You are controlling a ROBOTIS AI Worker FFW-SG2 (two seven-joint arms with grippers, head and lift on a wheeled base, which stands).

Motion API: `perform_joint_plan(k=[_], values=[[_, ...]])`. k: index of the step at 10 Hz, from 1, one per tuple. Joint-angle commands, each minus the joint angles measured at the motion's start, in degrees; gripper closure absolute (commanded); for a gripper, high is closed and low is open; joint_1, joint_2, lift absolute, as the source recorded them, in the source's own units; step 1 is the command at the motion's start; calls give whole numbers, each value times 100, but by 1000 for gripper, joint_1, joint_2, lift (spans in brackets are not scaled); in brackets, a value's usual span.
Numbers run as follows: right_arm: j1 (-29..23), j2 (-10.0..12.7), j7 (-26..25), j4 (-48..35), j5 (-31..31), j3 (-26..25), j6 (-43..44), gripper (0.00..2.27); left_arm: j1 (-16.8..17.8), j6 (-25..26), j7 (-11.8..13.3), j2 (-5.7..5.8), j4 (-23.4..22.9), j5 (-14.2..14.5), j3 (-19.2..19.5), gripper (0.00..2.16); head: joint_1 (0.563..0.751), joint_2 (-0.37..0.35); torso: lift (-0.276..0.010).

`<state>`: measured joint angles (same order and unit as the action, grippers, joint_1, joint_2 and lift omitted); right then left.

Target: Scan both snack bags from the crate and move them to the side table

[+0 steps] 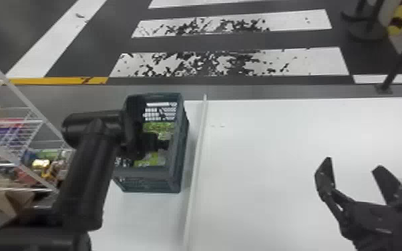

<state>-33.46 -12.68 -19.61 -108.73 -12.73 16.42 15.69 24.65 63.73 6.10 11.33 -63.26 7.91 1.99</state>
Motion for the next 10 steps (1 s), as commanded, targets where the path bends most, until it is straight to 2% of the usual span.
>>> perform_joint_plan(k=[1, 2, 3, 4, 5, 7, 9, 10], values=[[-2, -15, -16, 1, -28, 1, 17, 73, 5, -172, 58, 10, 164, -35, 4, 650, 695, 168, -29], [-2, -24, -16, 10, -54, 10, 17, 73, 5, -330, 67, 28, 314, -44, 30, 950, 695, 167, -29], [6, -24, -25, 27, -63, 27, 17, 73, 5, -523, 137, 63, 454, -44, 39, 1413, 695, 169, -29], [15, -24, -43, 36, -63, 36, 52, 73, -4, -593, 190, 89, 560, -44, 65, 1713, 695, 174, -29], [15, -24, -43, 45, -98, 36, 52, 73, -21, -629, 313, 115, 586, -44, 92, 1892, 695, 180, -29], [-2, -15, -43, 36, -98, 45, 52, 73, -180, -629, 295, 107, 270, 0, 259, 1892, 695, 185, -29], [-29, -24, -60, -8, -98, 36, 52, 73, -522, -312, 260, 98, -468, 123, 505, 1892, 695, 193, -29], [-46, -24, -60, -16, -98, 36, 69, 73, -716, -119, 67, 89, -978, 246, 540, 1892, 695, 196, -29]])
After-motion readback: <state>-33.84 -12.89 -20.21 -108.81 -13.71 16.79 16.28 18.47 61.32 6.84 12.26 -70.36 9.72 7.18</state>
